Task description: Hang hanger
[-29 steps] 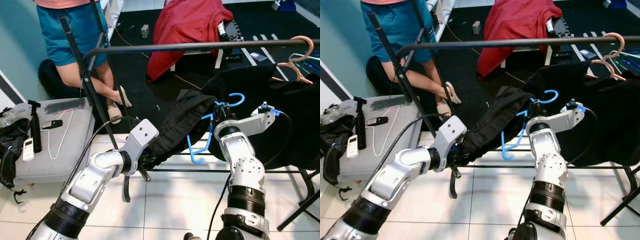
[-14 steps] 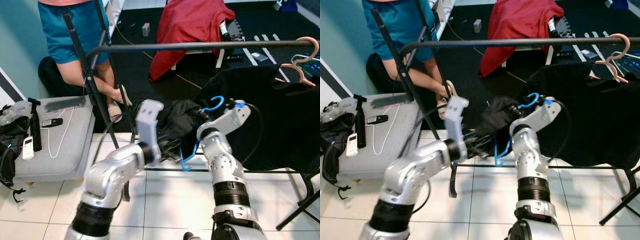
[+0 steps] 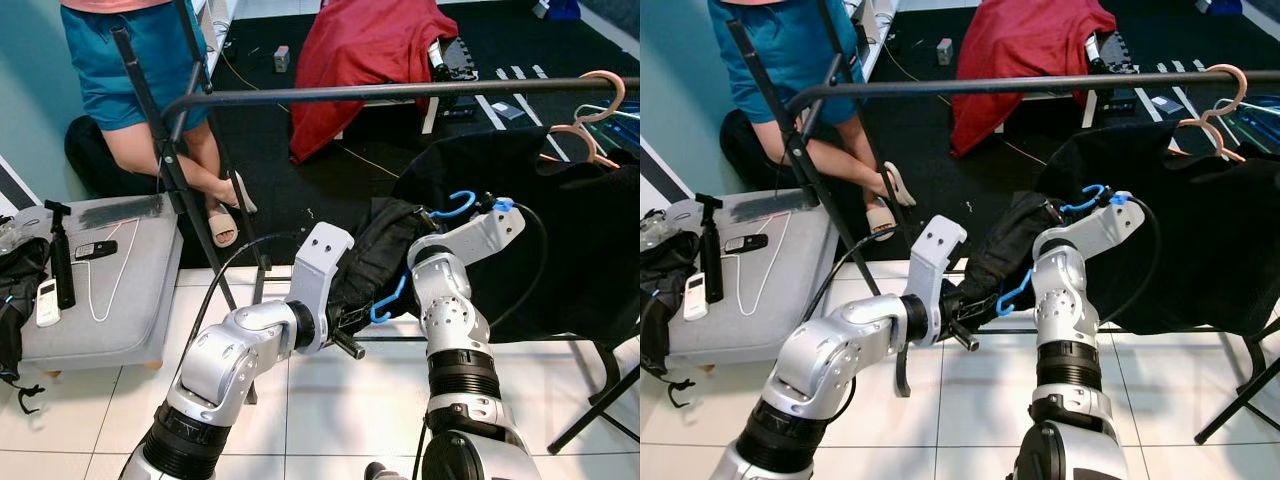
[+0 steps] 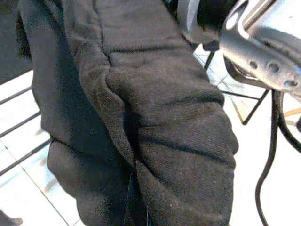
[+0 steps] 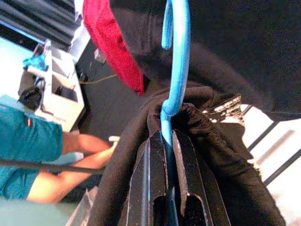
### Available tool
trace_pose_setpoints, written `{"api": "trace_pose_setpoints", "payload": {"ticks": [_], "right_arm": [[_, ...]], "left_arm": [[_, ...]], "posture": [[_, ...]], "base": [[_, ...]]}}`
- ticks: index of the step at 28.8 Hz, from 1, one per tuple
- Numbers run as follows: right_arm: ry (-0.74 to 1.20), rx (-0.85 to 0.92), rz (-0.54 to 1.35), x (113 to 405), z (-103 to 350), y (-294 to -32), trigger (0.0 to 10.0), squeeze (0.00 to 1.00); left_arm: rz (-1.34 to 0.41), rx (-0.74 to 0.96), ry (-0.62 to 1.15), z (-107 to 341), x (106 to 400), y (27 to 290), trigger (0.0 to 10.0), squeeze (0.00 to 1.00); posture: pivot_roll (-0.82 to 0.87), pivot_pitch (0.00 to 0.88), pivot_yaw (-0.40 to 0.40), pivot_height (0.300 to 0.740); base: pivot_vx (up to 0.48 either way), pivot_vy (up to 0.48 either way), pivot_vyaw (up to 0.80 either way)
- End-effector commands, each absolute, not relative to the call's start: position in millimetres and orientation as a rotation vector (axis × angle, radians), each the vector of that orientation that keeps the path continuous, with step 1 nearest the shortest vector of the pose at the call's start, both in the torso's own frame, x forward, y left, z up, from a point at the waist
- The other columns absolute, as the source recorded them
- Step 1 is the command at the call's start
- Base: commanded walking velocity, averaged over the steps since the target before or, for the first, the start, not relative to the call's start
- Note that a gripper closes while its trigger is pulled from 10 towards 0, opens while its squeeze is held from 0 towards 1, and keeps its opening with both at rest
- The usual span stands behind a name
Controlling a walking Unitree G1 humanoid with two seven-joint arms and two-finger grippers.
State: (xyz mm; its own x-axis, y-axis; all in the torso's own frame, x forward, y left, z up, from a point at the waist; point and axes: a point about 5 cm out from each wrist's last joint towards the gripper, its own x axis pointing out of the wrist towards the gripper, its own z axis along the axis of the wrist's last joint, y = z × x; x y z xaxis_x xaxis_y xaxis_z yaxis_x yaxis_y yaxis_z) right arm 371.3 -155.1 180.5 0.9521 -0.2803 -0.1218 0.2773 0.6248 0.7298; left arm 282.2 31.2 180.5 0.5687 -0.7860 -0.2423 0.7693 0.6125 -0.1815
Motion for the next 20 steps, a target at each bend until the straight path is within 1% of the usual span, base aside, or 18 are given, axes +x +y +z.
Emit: {"api": "trace_pose_setpoints", "payload": {"ticks": [1,2,3,4,5,6,8,9,11,12,14,15,20], "right_arm": [[-0.086,0.860,-0.336,373,196,-156,10.0,0.00],[-0.109,0.842,-0.381,373,197,-164,10.0,0.00],[-0.109,0.842,-0.381,373,197,-164,10.0,0.00],[-0.129,0.785,-0.423,372,196,-172,10.0,0.00],[-0.129,0.785,-0.423,372,196,-172,10.0,0.00],[-0.144,0.740,-0.449,371,196,-175,10.0,0.00],[-0.147,0.666,-0.436,372,194,-166,10.0,0.00],[-0.139,0.657,-0.416,373,193,-159,10.0,0.00],[-0.139,0.657,-0.416,373,193,-159,10.0,0.00],[-0.125,0.656,-0.391,375,193,-150,10.0,0.00],[-0.125,0.656,-0.391,375,193,-150,10.0,0.00],[-0.123,0.653,-0.372,376,195,-141,10.0,0.00],[-0.130,0.632,-0.375,378,198,-138,10.0,0.00]], "left_arm": [[-0.959,-0.060,0.324,182,276,28,10.0,0.00],[-0.953,-0.056,0.338,182,275,34,10.0,0.00],[-0.953,-0.056,0.338,182,275,34,10.0,0.00],[-0.970,-0.121,0.342,190,273,38,10.0,0.00],[-0.970,-0.121,0.342,190,273,38,10.0,0.00],[-0.992,-0.179,0.340,197,271,40,10.0,0.00],[-1.060,-0.275,0.326,210,265,31,10.0,0.00],[-1.072,-0.281,0.325,211,264,26,10.0,0.00],[-1.072,-0.281,0.325,211,264,26,10.0,0.00],[-1.075,-0.264,0.328,209,264,21,10.0,0.00],[-1.075,-0.264,0.328,209,264,21,10.0,0.00],[-1.071,-0.222,0.343,205,263,17,10.0,0.00],[-1.078,-0.204,0.358,205,261,12,10.0,0.00]], "posture": [[-0.08,0.145,0.034,0.740],[-0.08,0.141,0.032,0.740],[-0.08,0.141,0.032,0.740],[-0.07,0.136,0.027,0.740],[-0.07,0.136,0.027,0.740],[-0.07,0.135,0.027,0.740],[-0.08,0.132,0.028,0.740],[-0.08,0.130,0.026,0.740],[-0.08,0.130,0.026,0.740],[-0.08,0.131,0.024,0.740],[-0.08,0.131,0.024,0.740],[-0.08,0.134,0.023,0.740],[-0.08,0.140,0.021,0.740]], "base": [[0.000,0.000,0.00],[0.000,0.000,0.00],[0.000,0.000,0.00],[0.000,0.000,0.00],[0.000,0.000,0.00],[0.000,0.000,0.00],[0.000,0.000,0.00],[0.000,0.000,0.00],[0.000,0.000,0.00],[0.000,0.000,0.00],[0.000,0.000,0.00],[0.000,0.000,0.00],[0.000,0.000,0.00]]}}
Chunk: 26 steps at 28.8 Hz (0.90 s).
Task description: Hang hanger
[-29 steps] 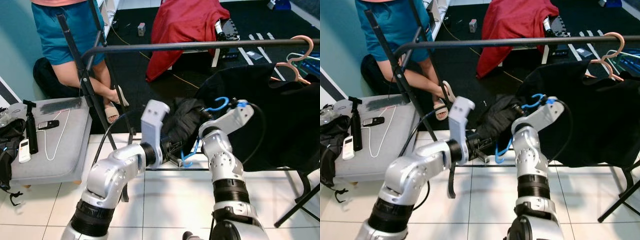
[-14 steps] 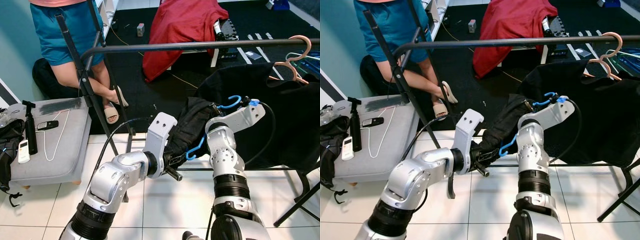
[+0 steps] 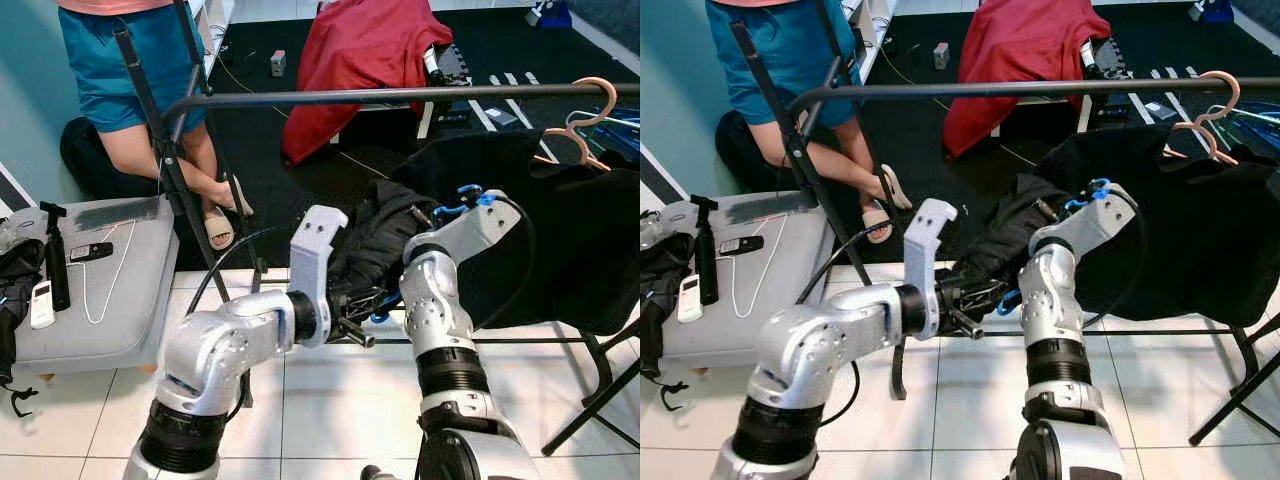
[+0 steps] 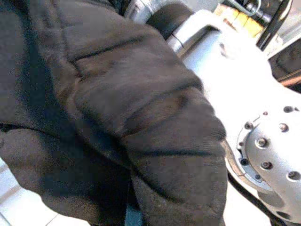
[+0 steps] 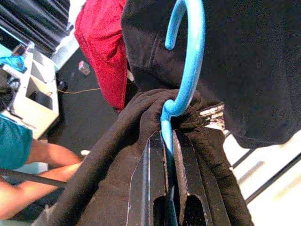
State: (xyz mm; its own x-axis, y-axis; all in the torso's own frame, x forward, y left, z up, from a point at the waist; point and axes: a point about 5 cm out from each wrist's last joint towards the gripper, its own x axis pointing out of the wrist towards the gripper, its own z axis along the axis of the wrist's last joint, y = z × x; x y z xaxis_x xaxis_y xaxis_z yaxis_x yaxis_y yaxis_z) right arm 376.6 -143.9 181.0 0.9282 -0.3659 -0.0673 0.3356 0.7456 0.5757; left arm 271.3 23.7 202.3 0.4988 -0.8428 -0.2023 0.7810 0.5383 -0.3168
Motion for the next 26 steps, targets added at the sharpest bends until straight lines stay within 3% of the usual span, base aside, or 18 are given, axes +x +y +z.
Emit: {"api": "trace_pose_setpoints", "payload": {"ticks": [1,3,7,13,14,18,19,21,23,26], "right_arm": [[-0.131,0.636,-0.409,380,198,-142,10.0,0.00],[-0.145,0.715,-0.439,382,201,-150,10.0,0.00],[-0.165,0.774,-0.431,382,205,-153,10.0,0.00],[-0.216,0.757,-0.409,380,207,-163,10.0,0.00],[-0.198,0.720,-0.320,381,203,-164,10.0,0.00],[-0.198,0.720,-0.320,381,203,-164,10.0,0.00],[-0.174,0.639,-0.160,381,200,-156,10.0,0.00],[-0.174,0.639,-0.160,381,200,-156,10.0,0.00],[-0.066,0.319,0.230,368,180,-122,10.0,0.00],[-0.066,0.319,0.230,368,180,-122,10.0,0.00]], "left_arm": [[-1.093,-0.159,0.388,202,258,10,10.0,0.00],[-1.063,-0.052,0.422,189,258,19,10.0,0.00],[-1.016,0.008,0.425,180,262,28,10.0,0.00],[-0.994,0.019,0.460,175,264,42,10.0,0.00],[-0.997,0.018,0.489,171,262,51,10.0,0.00],[-0.997,0.018,0.489,171,262,51,10.0,0.00],[-0.997,0.009,0.518,166,260,60,10.0,0.00],[-0.997,0.009,0.518,166,260,60,10.0,0.00],[-0.991,-0.019,0.536,163,254,72,10.0,0.00],[-0.991,-0.019,0.536,163,254,72,10.0,0.00]], "posture": [[-0.07,0.143,0.017,0.740],[-0.07,0.146,0.016,0.740],[-0.07,0.150,0.019,0.740],[-0.07,0.155,0.018,0.740],[-0.07,0.156,0.018,0.740],[-0.07,0.156,0.018,0.740],[-0.07,0.158,0.021,0.740],[-0.07,0.158,0.021,0.740],[-0.07,0.162,0.020,0.740],[-0.07,0.162,0.020,0.740]], "base": [[0.000,0.000,0.00],[0.000,0.000,0.00],[0.000,0.000,0.00],[0.000,0.000,0.00],[0.000,0.000,0.00],[0.000,0.000,0.00],[0.000,0.000,0.00],[0.000,0.000,0.00],[0.000,0.000,0.00],[0.000,0.000,0.00]]}}
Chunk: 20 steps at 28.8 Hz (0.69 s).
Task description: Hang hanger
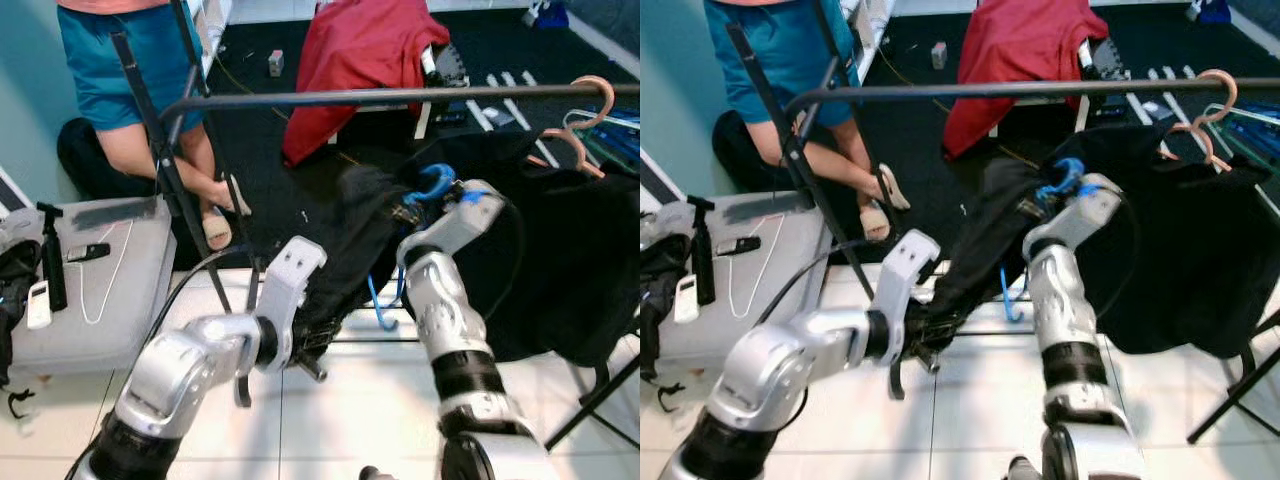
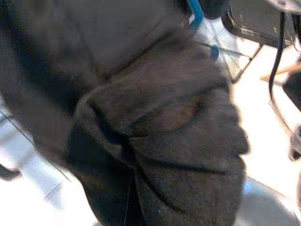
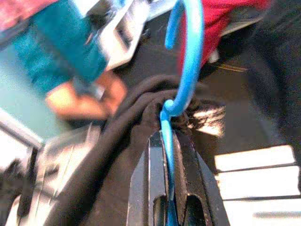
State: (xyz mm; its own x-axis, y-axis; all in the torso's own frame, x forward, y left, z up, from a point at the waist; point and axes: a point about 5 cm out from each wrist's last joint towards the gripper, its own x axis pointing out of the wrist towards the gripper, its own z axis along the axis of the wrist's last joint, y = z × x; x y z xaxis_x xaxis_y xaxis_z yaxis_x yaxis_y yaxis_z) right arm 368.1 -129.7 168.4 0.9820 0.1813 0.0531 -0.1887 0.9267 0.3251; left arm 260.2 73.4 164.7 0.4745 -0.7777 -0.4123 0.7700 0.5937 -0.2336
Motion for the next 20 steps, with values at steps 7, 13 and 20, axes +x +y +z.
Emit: {"api": "trace_pose_setpoints", "payload": {"ticks": [7,13,20], "right_arm": [[0.004,0.133,0.435,353,165,-100,10.0,0.00],[-0.170,0.267,0.157,365,189,-115,10.0,0.00],[-0.208,0.567,-0.192,372,194,-165,10.0,0.00]], "left_arm": [[-1.007,-0.017,0.516,166,252,71,10.0,0.00],[-1.070,0.009,0.473,171,249,58,10.0,0.00],[-1.057,0.042,0.439,171,249,65,10.0,0.00]], "posture": [[-0.07,0.163,0.019,0.740],[-0.06,0.160,0.026,0.740],[-0.06,0.160,0.025,0.740]], "base": [[0.000,0.000,0.00],[0.000,0.000,0.00],[0.000,0.000,0.00]]}}
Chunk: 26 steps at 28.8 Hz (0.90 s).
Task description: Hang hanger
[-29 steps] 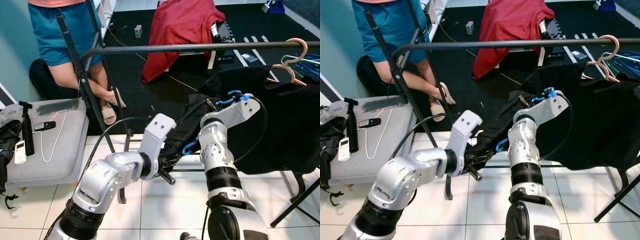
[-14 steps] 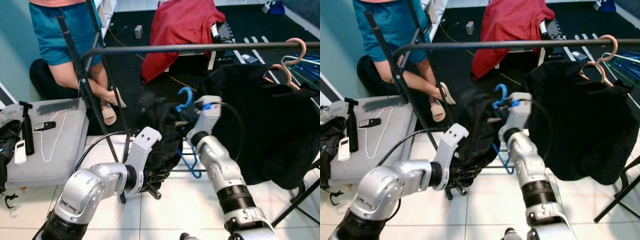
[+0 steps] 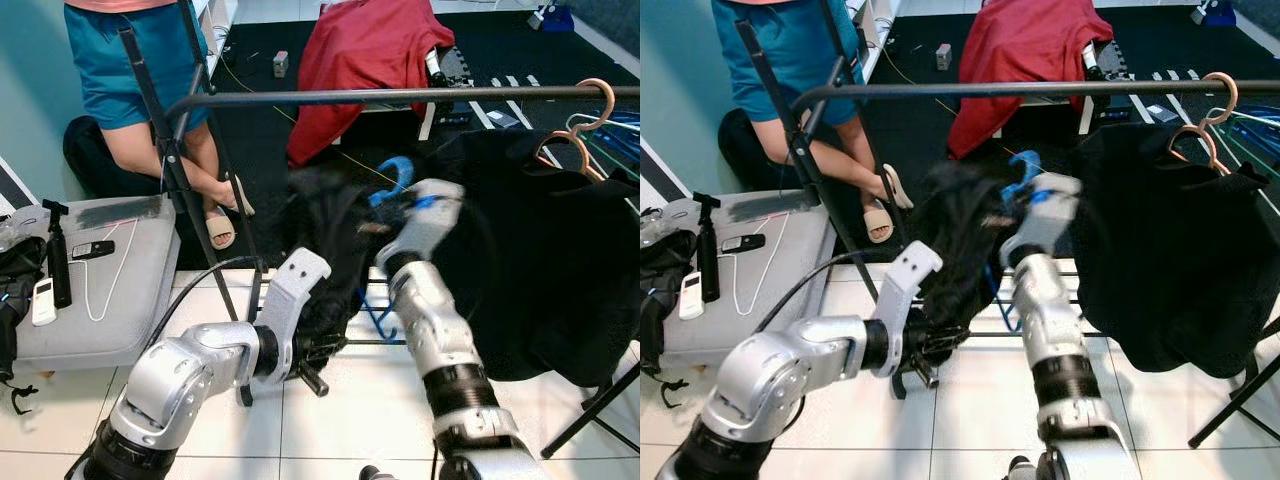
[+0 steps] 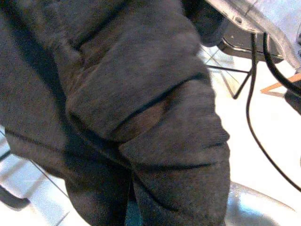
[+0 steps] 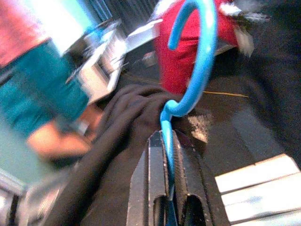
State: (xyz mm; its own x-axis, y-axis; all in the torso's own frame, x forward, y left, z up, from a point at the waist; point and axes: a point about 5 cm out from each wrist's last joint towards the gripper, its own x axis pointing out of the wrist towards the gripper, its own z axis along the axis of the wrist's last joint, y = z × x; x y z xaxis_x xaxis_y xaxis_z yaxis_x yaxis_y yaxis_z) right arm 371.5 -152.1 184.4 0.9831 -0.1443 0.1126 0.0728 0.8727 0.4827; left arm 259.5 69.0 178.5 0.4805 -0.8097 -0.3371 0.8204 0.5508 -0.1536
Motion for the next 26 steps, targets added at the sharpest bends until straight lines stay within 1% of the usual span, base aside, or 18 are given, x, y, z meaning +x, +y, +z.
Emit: {"api": "trace_pose_setpoints", "payload": {"ticks": [1,2,6,8,16,21,22,26], "right_arm": [[-0.208,0.567,-0.192,372,194,-165,10.0,0.00],[-0.190,0.615,-0.227,373,191,-173,10.0,0.00],[-0.183,0.632,-0.238,373,190,-178,10.0,0.00],[-0.199,0.638,-0.269,372,192,-184,10.0,0.00],[-0.222,0.665,-0.317,373,195,-188,10.0,0.00],[-0.232,0.676,-0.313,375,199,-187,10.0,0.00],[-0.235,0.676,-0.307,375,201,-186,10.0,0.00],[-0.233,0.677,-0.293,376,201,-184,10.0,0.00]], "left_arm": [[-1.057,0.042,0.439,171,249,65,10.0,0.00],[-1.044,0.039,0.393,175,252,66,10.0,0.00],[-1.037,0.035,0.358,179,254,68,10.0,0.00],[-1.017,0.054,0.345,180,256,76,10.0,0.00],[-0.988,0.066,0.330,180,260,80,10.0,0.00],[-0.961,0.060,0.317,179,265,80,10.0,0.00],[-0.958,0.043,0.322,179,266,80,10.0,1.00],[-0.973,0.017,0.330,178,266,80,10.0,1.00]], "posture": [[-0.06,0.160,0.025,0.740],[-0.05,0.157,0.022,0.740],[-0.05,0.156,0.021,0.740],[-0.05,0.156,0.021,0.740],[-0.06,0.153,0.027,0.740],[-0.07,0.147,0.026,0.740],[-0.07,0.144,0.024,0.740],[-0.07,0.143,0.023,0.740]], "base": [[0.000,0.000,0.00],[0.000,0.000,0.00],[0.000,0.000,0.00],[0.000,0.000,0.00],[0.000,0.000,0.00],[0.000,0.000,0.00],[0.000,0.000,0.00],[0.000,0.000,0.00]]}}
